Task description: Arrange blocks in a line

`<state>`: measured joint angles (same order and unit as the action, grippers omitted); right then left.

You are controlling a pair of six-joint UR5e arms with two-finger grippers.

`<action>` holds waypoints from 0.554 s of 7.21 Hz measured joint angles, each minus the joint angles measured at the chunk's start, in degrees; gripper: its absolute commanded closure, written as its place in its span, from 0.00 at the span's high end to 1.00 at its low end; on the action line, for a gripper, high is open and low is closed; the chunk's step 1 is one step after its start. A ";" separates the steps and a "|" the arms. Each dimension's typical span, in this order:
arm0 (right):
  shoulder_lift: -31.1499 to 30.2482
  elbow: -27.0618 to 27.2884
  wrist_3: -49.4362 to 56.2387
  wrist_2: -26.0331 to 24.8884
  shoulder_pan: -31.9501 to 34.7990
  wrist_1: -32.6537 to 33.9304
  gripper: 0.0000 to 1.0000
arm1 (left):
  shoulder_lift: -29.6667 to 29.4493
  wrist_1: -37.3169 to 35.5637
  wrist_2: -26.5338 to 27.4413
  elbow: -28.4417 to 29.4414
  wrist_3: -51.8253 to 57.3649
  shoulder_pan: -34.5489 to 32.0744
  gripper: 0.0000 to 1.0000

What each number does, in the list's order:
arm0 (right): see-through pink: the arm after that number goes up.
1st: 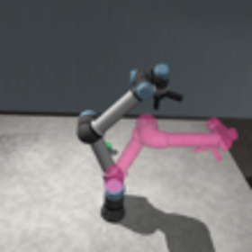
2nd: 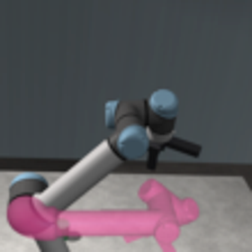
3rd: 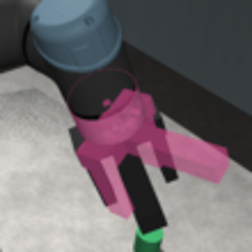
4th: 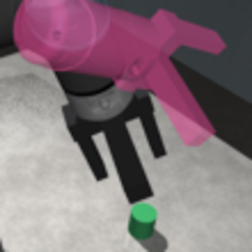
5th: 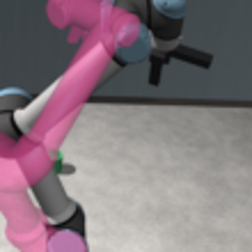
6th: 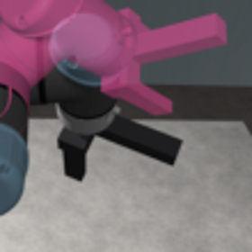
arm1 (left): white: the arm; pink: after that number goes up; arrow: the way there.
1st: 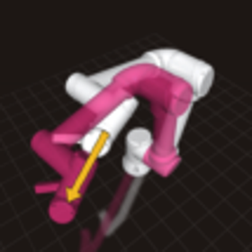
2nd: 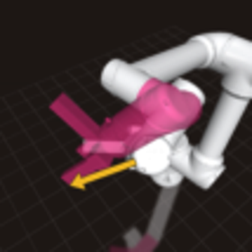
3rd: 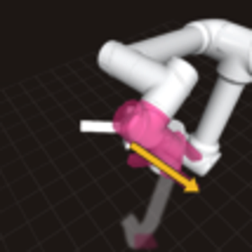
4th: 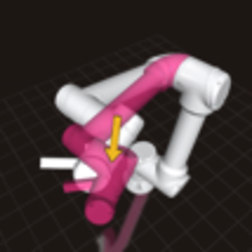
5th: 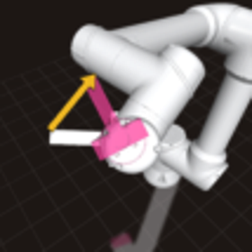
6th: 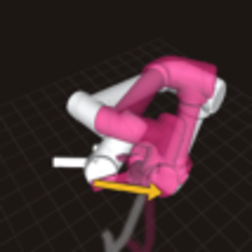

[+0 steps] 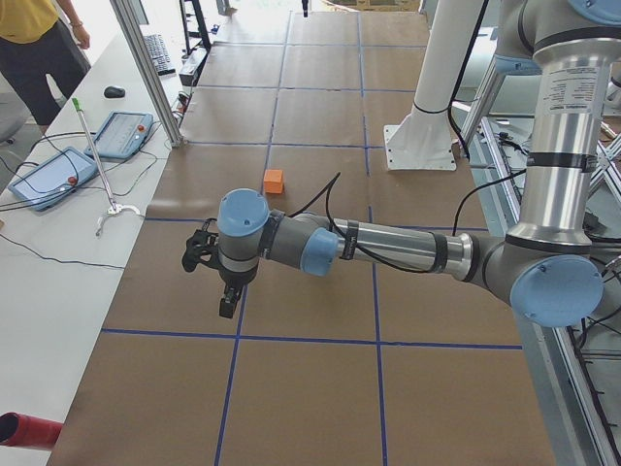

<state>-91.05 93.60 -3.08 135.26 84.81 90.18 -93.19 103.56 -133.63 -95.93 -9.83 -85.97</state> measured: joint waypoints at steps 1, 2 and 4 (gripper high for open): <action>0.00 0.00 0.00 0.00 0.00 0.01 1.00 | -1.37 2.60 0.70 -1.17 -7.48 5.75 1.00; 0.00 0.00 0.00 0.00 0.00 0.03 1.00 | -4.56 3.65 3.35 -1.86 -14.36 12.40 1.00; 0.00 0.00 0.00 0.00 0.00 0.02 1.00 | -15.45 -1.47 10.65 -1.03 -23.63 24.43 1.00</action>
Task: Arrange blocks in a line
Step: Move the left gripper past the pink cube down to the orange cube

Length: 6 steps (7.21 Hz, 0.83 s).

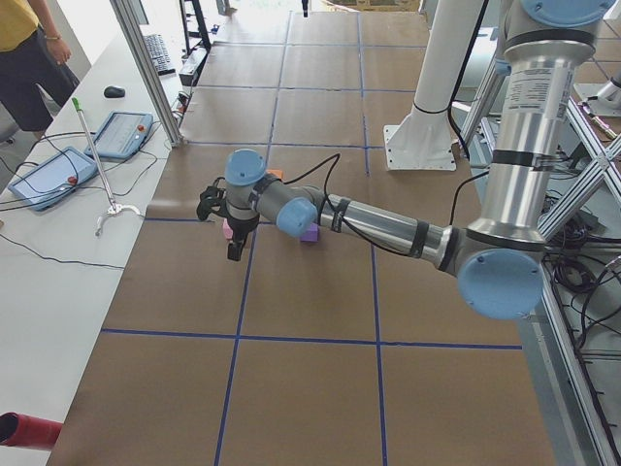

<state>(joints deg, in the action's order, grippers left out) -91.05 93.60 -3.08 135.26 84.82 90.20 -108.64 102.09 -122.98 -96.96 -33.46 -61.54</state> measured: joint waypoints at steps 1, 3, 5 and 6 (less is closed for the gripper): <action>0.00 0.00 -0.02 0.00 0.00 0.03 1.00 | -5.44 -4.78 1.84 1.14 -3.55 4.41 1.00; 0.00 0.00 -0.02 0.00 0.00 0.00 1.00 | -11.58 -8.30 4.77 3.76 -12.38 9.99 1.00; 0.00 0.00 0.00 0.04 0.00 -0.02 1.00 | -14.92 -8.79 5.71 7.18 -16.53 13.34 1.00; 0.00 0.00 0.00 0.03 0.00 -0.02 1.00 | -16.42 -8.73 5.79 8.62 -19.07 14.68 1.00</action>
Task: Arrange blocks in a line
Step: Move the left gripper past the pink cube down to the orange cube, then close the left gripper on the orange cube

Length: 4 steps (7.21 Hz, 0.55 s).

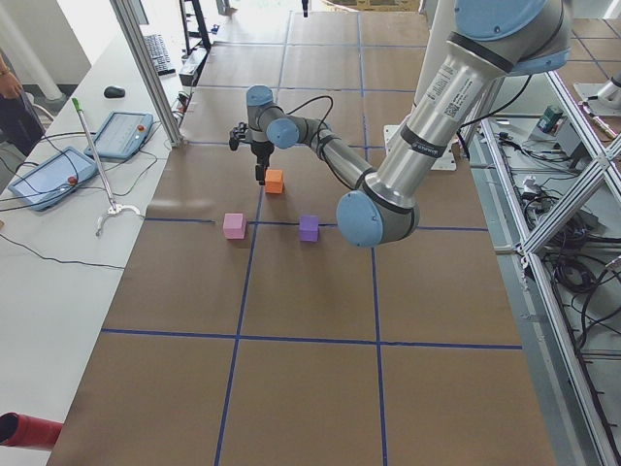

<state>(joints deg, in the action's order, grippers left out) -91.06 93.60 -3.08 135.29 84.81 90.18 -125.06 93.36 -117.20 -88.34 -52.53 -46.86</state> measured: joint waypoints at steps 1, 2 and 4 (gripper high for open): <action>0.00 0.00 0.00 -0.02 0.00 0.00 1.00 | -0.89 0.48 0.01 1.04 -1.50 1.32 1.00; 0.00 0.00 0.00 -0.02 0.00 0.02 1.00 | -1.30 1.56 -0.01 1.82 -2.10 2.53 1.00; 0.00 0.00 0.00 -0.02 0.00 0.06 1.00 | -1.34 4.27 0.56 3.73 -2.35 4.09 1.00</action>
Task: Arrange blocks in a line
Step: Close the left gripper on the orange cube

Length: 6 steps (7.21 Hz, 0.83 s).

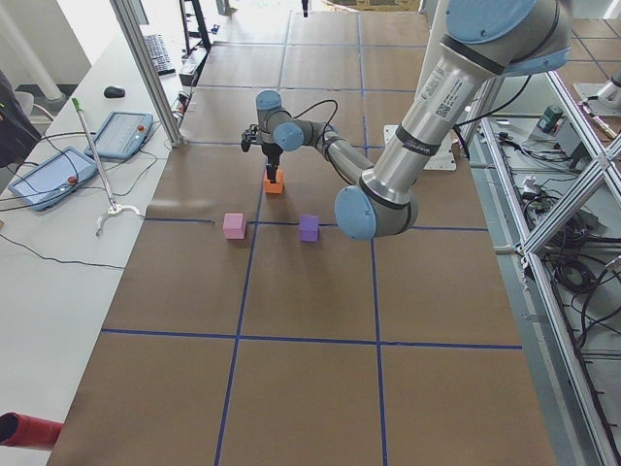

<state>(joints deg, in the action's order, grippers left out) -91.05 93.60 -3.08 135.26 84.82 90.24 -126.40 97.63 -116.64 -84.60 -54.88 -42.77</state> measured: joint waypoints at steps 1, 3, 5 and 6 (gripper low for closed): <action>0.00 0.00 0.00 0.00 0.00 -0.01 1.00 | 0.18 0.33 1.27 0.41 0.01 0.21 1.00; 0.00 0.00 0.00 0.00 0.00 -0.04 1.00 | 0.39 1.24 2.68 1.30 -0.03 0.39 0.99; 0.00 0.00 0.00 0.00 0.00 -0.04 1.00 | 0.41 3.17 2.82 2.74 -0.05 0.80 0.88; 0.00 0.00 0.00 0.00 0.00 -0.02 1.00 | 0.39 3.76 2.84 3.19 -0.05 1.03 0.75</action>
<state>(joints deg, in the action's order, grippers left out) -91.05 93.60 -3.08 135.26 84.82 90.22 -126.01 101.39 -113.79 -81.41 -54.93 -41.74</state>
